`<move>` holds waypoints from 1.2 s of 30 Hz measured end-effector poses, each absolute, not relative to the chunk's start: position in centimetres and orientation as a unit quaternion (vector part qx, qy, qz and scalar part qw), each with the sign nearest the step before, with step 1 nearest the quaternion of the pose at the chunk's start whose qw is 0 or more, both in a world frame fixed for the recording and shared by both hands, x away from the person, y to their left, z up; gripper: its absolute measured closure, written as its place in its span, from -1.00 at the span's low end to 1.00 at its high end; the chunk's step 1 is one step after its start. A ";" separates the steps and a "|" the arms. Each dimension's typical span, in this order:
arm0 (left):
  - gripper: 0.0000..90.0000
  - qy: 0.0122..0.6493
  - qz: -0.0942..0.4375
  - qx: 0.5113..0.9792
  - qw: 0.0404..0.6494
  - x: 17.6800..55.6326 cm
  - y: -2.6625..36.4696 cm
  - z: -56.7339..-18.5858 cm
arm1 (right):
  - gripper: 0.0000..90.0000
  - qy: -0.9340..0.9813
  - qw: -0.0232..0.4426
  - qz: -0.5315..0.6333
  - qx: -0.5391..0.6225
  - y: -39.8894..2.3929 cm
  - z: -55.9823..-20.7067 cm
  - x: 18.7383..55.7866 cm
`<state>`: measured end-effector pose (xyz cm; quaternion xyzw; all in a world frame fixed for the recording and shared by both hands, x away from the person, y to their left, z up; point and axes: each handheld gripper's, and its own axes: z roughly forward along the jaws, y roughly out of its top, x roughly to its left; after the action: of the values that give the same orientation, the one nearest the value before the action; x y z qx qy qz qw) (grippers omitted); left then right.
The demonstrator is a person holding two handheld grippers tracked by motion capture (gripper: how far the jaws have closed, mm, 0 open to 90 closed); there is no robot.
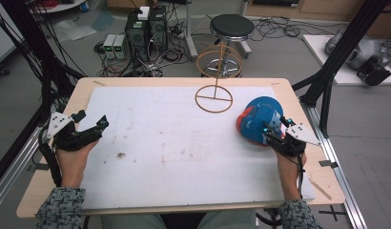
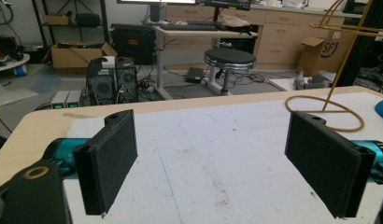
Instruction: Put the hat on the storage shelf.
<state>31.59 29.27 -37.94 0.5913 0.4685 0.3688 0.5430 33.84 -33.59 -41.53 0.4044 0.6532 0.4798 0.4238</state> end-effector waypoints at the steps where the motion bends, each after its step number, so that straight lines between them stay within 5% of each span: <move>1: -0.62 0.468 0.369 0.591 0.543 31.6 29.3 -37.9 | -0.26 0.653 0.424 0.480 0.404 -33.6 -41.5 33.8; 19: -0.62 0.473 0.367 0.587 0.545 31.6 29.7 -38.0 | 0.30 0.679 0.421 0.442 0.408 -32.7 -41.9 35.9; 28: -0.62 0.474 0.368 0.587 0.544 31.6 29.8 -38.0 | 0.91 0.685 0.429 0.426 0.408 -32.6 -41.8 36.1; 36: -0.62 0.473 0.366 0.586 0.547 31.6 29.8 -38.0 | 0.95 0.666 0.419 0.445 0.427 -32.9 -40.5 36.4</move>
<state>31.62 29.83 -37.97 0.5860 0.4731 0.3659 0.5468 36.37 -32.88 -40.51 0.4269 0.6665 0.4448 0.4192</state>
